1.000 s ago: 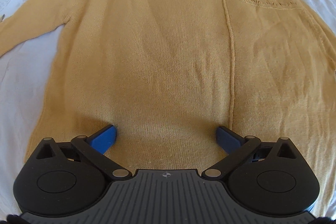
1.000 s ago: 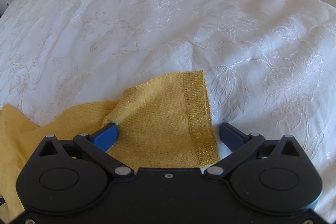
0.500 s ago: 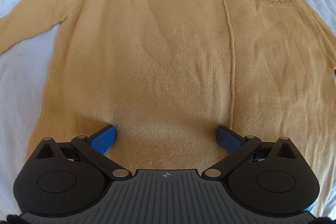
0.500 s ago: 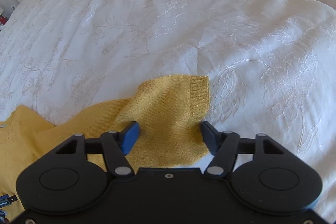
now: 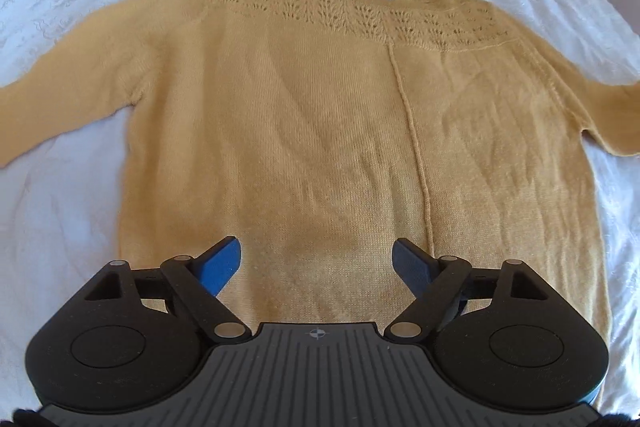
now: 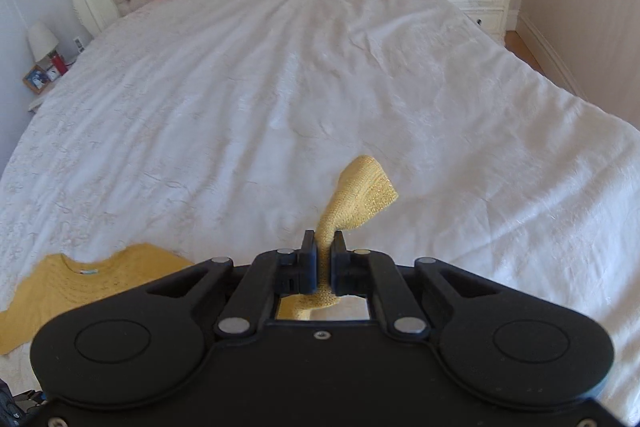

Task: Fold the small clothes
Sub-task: 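Lift the sleeve with the right gripper and carry it across the sweater body, then lay the sleeve across the body and open the right gripper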

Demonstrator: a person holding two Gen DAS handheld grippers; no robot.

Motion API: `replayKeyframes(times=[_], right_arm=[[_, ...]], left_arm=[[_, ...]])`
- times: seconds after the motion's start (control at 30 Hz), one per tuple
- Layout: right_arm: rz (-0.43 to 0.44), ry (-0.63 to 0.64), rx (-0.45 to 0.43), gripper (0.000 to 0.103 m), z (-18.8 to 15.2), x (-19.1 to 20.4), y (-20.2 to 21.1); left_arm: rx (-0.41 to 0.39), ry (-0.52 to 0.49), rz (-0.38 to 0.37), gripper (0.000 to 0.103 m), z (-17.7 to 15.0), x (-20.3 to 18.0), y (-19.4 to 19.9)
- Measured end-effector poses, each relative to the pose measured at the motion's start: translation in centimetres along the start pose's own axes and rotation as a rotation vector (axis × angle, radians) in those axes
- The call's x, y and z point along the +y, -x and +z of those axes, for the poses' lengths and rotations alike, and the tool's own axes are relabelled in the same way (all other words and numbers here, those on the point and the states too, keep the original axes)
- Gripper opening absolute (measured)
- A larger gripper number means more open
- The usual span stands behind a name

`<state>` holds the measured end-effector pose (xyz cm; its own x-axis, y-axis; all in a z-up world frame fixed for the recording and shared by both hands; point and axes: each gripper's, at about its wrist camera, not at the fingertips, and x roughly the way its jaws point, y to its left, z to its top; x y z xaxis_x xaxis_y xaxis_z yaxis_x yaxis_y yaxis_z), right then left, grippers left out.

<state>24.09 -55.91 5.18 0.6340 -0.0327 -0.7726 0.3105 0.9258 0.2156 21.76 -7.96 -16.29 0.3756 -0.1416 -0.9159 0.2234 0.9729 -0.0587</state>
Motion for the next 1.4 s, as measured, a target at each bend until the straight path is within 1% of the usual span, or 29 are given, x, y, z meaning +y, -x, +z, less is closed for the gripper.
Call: replayKeyframes(times=[0.03, 0.13, 0.23, 0.3, 0.37, 0.5, 0.57, 0.63, 0.7, 0.8, 0.87, 0.93, 0.97, 1.0, 1.03, 1.07, 1.2, 1.3, 1.4], right_arm=[[0.026, 0.009, -0.012, 0.012, 0.3, 1.6, 0.3], [0.135, 0.048, -0.048, 0.012, 0.6, 8.0, 0.6], [0.262, 0.075, -0.063, 0.012, 0.0, 14.3, -0.1], [0.344, 0.093, -0.049, 0.012, -0.8, 18.3, -1.3], [0.406, 0.119, -0.026, 0.012, -1.8, 22.2, -2.8], [0.505, 0.131, 0.059, 0.012, -5.0, 29.2, -7.3], [0.518, 0.152, 0.104, 0.012, -7.0, 32.1, -9.5], [0.509, 0.184, 0.158, 0.012, -9.4, 35.2, -11.3], [0.493, 0.231, 0.195, 0.012, -11.8, 37.4, -12.8], [0.458, 0.286, 0.242, 0.014, -15.0, 39.7, -14.5], [0.437, 0.313, 0.261, 0.022, -16.4, 40.5, -15.1], [0.416, 0.338, 0.278, 0.024, -17.5, 41.0, -16.0], [0.414, 0.34, 0.278, 0.028, -17.8, 41.0, -16.1], [0.414, 0.336, 0.278, 0.044, -18.1, 41.0, -16.3], [0.41, 0.331, 0.275, 0.058, -18.2, 40.8, -16.2], [0.41, 0.327, 0.268, 0.063, -18.3, 40.4, -16.0], [0.377, 0.315, 0.244, 0.063, -18.6, 38.3, -15.3], [0.314, 0.289, 0.235, 0.063, -18.6, 35.1, -14.5], [0.259, 0.265, 0.251, 0.063, -18.7, 31.6, -14.3]], left_arm=[[-0.017, -0.006, -0.007, 0.083, 0.0, 0.6, 0.7], [-0.048, -0.005, -0.018, 0.083, 0.2, 2.0, 2.5], [-0.077, 0.01, -0.024, 0.083, 0.1, 4.1, 4.2], [-0.095, 0.016, -0.022, 0.083, 0.2, 5.3, 5.0], [-0.114, 0.022, -0.016, 0.083, 0.1, 6.9, 5.8], [-0.126, 0.048, -0.013, 0.083, -0.1, 9.6, 6.7], [-0.129, 0.052, -0.006, 0.083, 0.0, 10.6, 6.9], [-0.13, 0.051, -0.001, 0.083, -0.1, 11.7, 7.1], [-0.128, 0.052, 0.001, 0.083, -0.3, 12.6, 7.2], [-0.125, 0.053, 0.001, 0.083, -0.4, 13.7, 7.3], [-0.123, 0.05, -0.005, 0.083, -0.3, 14.1, 7.4], [-0.127, 0.043, -0.009, 0.083, -0.1, 14.6, 7.3], [-0.128, 0.038, -0.012, 0.083, 0.1, 14.7, 7.3], [-0.131, 0.033, -0.015, 0.083, 0.2, 14.8, 7.2], [-0.137, 0.028, -0.019, 0.083, 0.4, 14.9, 7.3], [-0.142, 0.025, -0.022, 0.083, 0.6, 14.8, 7.3], [-0.17, 0.018, -0.042, 0.083, 1.9, 14.3, 7.1], [-0.187, 0.012, -0.051, 0.083, 3.4, 13.2, 6.4], [-0.201, -0.011, -0.05, 0.083, 5.0, 11.3, 5.4]])
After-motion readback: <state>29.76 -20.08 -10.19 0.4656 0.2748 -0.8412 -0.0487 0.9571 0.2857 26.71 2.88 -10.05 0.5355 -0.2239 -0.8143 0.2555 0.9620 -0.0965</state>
